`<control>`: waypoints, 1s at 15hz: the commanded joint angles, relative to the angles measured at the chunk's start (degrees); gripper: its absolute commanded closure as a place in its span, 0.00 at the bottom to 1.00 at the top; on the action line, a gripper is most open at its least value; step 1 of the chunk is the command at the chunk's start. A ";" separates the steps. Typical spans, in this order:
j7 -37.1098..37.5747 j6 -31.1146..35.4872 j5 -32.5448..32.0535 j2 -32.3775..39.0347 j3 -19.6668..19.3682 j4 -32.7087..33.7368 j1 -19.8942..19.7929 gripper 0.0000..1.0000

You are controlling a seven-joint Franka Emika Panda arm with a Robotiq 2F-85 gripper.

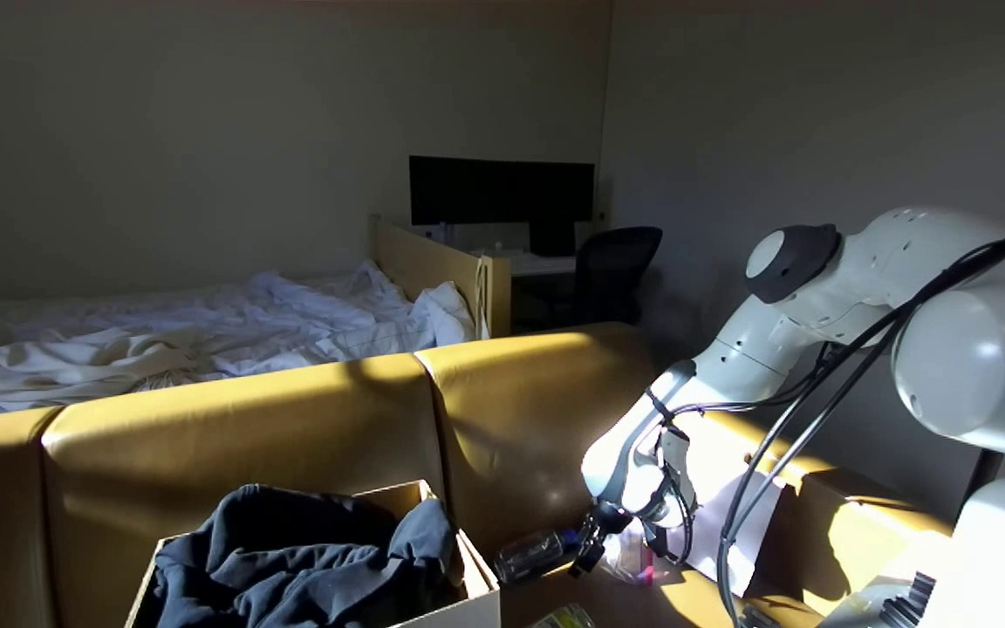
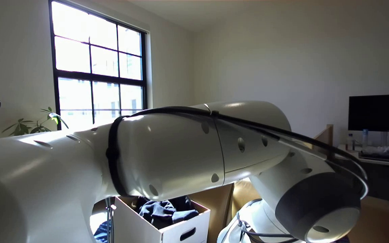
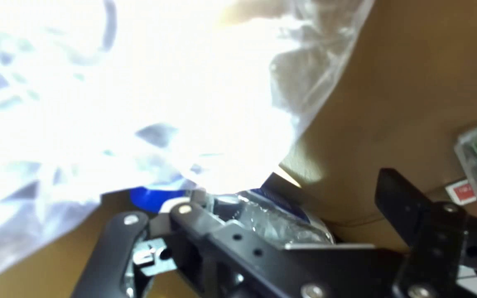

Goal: Pick up the water bottle and put it into the box

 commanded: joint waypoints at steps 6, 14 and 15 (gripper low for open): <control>12.79 6.84 -15.55 1.12 -13.38 3.62 7.81 0.00; 18.18 4.99 -24.97 -0.93 -12.15 3.30 5.85 0.00; 18.44 4.86 -25.75 -1.55 -11.30 2.59 4.51 0.00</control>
